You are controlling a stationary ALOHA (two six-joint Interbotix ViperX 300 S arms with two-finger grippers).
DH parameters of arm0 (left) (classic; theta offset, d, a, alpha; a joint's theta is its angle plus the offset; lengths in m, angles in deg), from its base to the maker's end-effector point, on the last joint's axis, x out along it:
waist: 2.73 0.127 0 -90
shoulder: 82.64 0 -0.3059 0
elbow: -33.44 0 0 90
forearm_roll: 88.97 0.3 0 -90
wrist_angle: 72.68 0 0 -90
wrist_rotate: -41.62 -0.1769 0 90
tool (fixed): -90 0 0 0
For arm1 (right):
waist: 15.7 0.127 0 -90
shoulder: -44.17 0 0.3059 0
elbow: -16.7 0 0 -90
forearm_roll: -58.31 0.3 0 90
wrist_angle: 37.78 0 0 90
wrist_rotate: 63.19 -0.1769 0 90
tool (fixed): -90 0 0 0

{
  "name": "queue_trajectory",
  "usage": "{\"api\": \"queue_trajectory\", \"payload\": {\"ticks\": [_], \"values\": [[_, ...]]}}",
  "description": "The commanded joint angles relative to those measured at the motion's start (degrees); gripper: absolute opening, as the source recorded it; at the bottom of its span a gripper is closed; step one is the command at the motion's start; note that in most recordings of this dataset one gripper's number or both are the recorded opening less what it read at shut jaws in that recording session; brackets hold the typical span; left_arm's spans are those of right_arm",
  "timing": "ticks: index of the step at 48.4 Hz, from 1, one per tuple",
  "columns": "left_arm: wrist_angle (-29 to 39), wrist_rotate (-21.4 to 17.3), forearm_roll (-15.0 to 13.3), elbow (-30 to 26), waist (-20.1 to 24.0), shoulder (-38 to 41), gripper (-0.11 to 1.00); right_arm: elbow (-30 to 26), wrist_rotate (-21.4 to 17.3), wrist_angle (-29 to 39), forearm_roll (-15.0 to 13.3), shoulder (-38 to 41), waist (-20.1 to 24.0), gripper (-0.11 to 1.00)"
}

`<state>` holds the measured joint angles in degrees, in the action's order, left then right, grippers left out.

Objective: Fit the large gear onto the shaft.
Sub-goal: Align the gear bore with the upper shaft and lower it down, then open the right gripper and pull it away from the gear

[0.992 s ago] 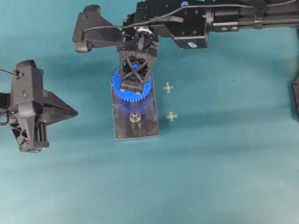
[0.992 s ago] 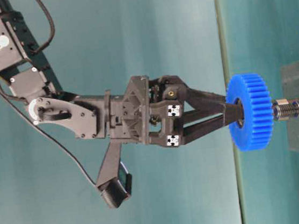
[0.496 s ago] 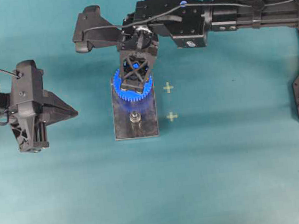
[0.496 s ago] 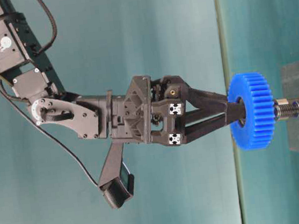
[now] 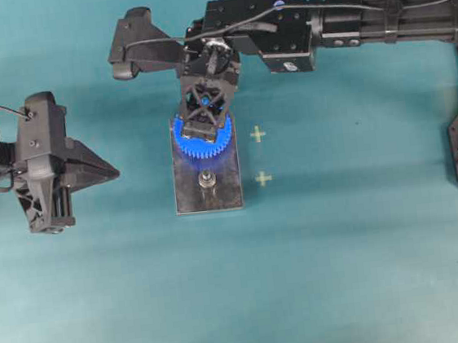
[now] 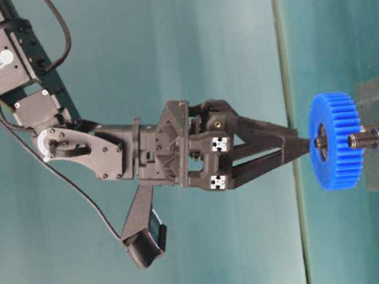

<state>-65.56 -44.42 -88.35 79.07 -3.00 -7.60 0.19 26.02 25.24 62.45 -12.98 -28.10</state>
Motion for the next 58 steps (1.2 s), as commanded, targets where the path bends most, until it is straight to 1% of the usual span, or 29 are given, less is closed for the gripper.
{"api": "queue_trajectory", "payload": {"ticks": [1, 8, 20, 27, 36, 50, 58], "values": [[-0.4, 0.1, 0.1, -0.5, 0.0, -0.2, 0.00, -1.6, -0.1, 0.1, 0.2, -1.1, 0.1, 0.65], [-0.4, 0.1, 0.1, -0.4, 0.0, -0.2, 0.00, -2.3, 0.2, 0.1, 0.5, -1.1, 0.9, 0.65], [-0.4, 0.1, 0.1, -0.2, -0.1, -0.2, 0.00, -2.5, 0.3, -0.3, 1.9, 0.3, 1.9, 0.65], [-0.4, 0.1, 0.1, -0.2, 0.0, -0.2, 0.00, -2.5, 0.2, -0.5, 2.0, 1.2, 2.6, 0.66], [-0.4, 0.1, 0.1, -0.3, 0.0, -0.2, 0.00, -3.2, -0.1, -1.3, 2.0, 0.8, 2.5, 0.65], [-0.4, 0.1, 0.2, -0.2, 0.0, -0.2, 0.00, -5.9, -0.2, 1.9, 1.9, -1.1, 2.5, 0.65], [-0.4, 0.1, 0.2, -0.2, -0.1, -0.4, 0.00, -5.3, -0.2, 3.7, 1.5, -4.4, 2.4, 0.65]]}}
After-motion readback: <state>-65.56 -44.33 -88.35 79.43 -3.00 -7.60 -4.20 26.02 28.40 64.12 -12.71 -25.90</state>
